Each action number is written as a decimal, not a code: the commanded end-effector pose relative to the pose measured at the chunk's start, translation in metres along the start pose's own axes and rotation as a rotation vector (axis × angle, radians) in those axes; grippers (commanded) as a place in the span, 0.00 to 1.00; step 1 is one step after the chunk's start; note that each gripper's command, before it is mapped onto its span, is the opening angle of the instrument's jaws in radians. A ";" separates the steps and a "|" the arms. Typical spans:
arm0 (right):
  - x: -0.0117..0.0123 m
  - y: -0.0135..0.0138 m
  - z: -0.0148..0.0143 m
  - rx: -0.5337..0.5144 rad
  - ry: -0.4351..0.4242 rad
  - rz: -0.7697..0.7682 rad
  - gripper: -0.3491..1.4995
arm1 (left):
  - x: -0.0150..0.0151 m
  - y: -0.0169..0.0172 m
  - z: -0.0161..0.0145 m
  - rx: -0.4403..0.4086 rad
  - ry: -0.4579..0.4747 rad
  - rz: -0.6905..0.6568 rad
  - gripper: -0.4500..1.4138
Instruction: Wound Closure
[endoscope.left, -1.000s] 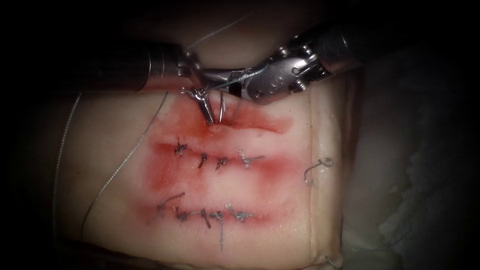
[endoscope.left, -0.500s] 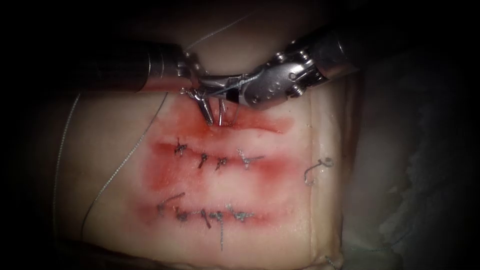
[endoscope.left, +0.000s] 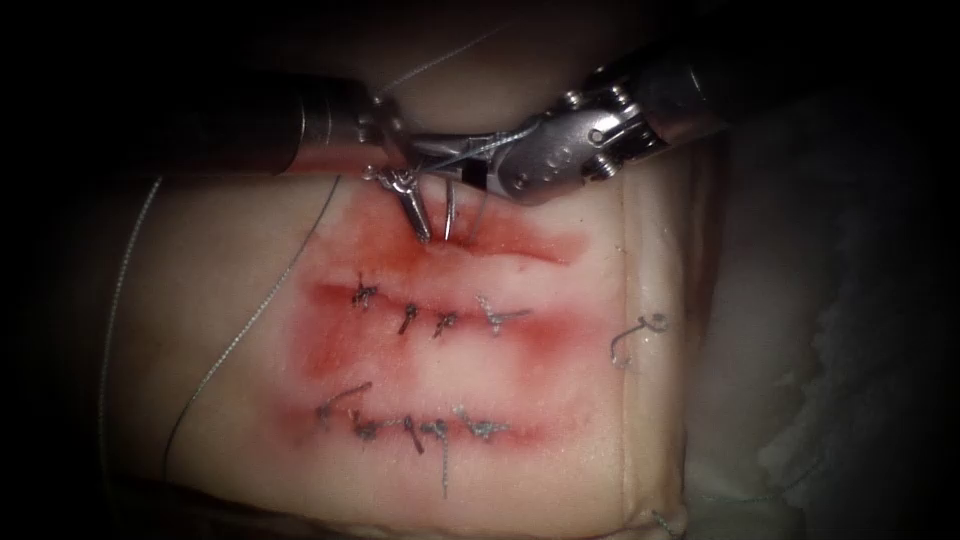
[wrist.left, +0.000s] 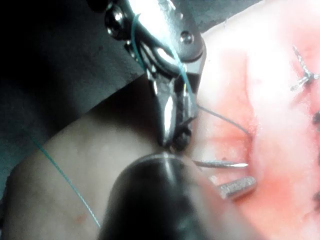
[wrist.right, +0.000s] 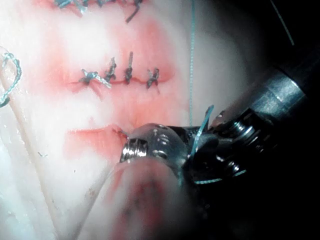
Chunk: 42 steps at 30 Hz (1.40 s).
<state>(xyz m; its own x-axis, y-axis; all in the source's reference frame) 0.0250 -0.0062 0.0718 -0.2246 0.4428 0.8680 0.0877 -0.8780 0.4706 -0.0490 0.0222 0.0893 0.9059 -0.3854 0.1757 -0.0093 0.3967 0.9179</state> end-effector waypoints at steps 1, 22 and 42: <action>0.0000 -0.0001 0.0009 0.011 -0.002 0.017 0.00 | -0.0007 0.0006 -0.0003 -0.005 -0.001 0.004 0.00; 0.0006 0.0003 0.0011 0.071 0.026 0.109 0.00 | 0.0007 -0.0006 -0.0021 0.007 -0.004 0.000 0.00; 0.0014 -0.0006 0.0007 0.111 0.038 0.156 0.00 | 0.0010 -0.0008 -0.0022 0.009 -0.002 -0.003 0.00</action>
<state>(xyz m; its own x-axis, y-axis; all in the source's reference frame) 0.0243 -0.0051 0.0725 -0.2392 0.2889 0.9270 0.2304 -0.9105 0.3433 -0.0465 0.0226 0.0877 0.9060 -0.3864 0.1728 -0.0114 0.3858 0.9225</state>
